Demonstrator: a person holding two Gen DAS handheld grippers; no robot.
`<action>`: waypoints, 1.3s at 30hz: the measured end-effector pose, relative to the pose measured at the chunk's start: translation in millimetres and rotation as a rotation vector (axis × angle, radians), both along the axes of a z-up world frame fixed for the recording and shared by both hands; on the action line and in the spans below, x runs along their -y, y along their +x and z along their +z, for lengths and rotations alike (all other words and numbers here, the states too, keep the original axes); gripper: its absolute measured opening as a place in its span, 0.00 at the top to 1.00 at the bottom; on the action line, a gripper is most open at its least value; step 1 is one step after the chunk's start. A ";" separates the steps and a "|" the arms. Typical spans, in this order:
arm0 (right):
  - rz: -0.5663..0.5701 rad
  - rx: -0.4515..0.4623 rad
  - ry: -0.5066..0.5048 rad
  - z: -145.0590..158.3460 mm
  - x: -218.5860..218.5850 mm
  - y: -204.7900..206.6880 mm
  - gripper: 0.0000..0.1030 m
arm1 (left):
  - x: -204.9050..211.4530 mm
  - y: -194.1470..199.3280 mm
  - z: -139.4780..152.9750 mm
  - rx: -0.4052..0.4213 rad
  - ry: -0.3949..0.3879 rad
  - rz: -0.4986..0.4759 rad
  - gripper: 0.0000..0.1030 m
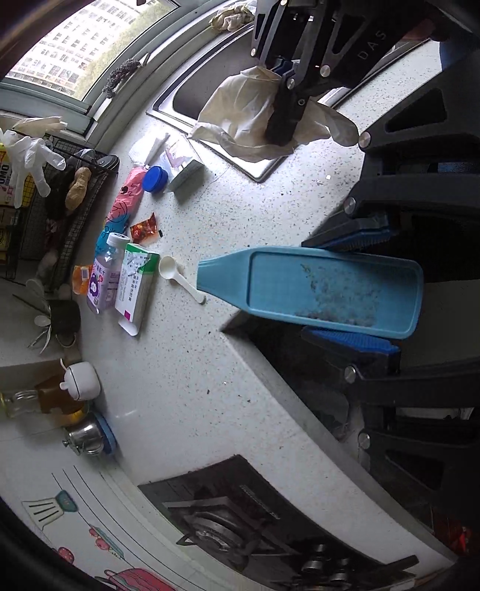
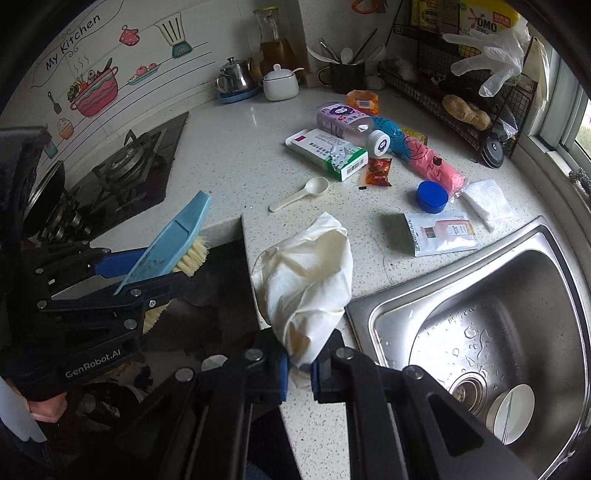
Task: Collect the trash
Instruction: 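Carry the brush and tissue down into the cabinet over the red bin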
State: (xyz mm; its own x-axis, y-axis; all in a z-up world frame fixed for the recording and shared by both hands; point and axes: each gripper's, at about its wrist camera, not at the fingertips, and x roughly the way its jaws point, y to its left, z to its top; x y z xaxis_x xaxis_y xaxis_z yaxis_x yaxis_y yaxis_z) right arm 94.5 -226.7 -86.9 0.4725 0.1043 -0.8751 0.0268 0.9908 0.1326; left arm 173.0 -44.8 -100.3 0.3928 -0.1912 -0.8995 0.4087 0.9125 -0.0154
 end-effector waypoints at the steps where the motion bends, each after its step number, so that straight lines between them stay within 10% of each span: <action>1: 0.019 -0.001 0.000 -0.8 -6.0 -1.9 0.92 | -6.6 -7.2 -0.4 0.000 0.005 0.017 0.64; 13: 0.176 -0.026 0.015 -20.1 -82.0 -19.0 0.92 | -88.8 -60.5 -27.6 -0.043 0.027 0.145 0.64; 26: 0.100 -0.084 0.020 -77.2 -133.6 -26.4 0.92 | -126.6 -60.3 -96.0 -0.152 0.021 0.059 0.64; 39: 0.045 -0.192 -0.019 -195.4 -137.5 -9.9 0.92 | -123.8 -27.1 -229.6 -0.250 0.060 -0.022 0.64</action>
State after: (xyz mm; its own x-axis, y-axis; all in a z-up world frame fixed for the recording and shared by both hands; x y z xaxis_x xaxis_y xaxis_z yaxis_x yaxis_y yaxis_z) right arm 84.6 -89.2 -282.3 0.2922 0.1042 -0.9507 0.0057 0.9938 0.1107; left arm 145.9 79.0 -329.9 0.1533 -0.1405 -0.9781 0.4186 0.9059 -0.0645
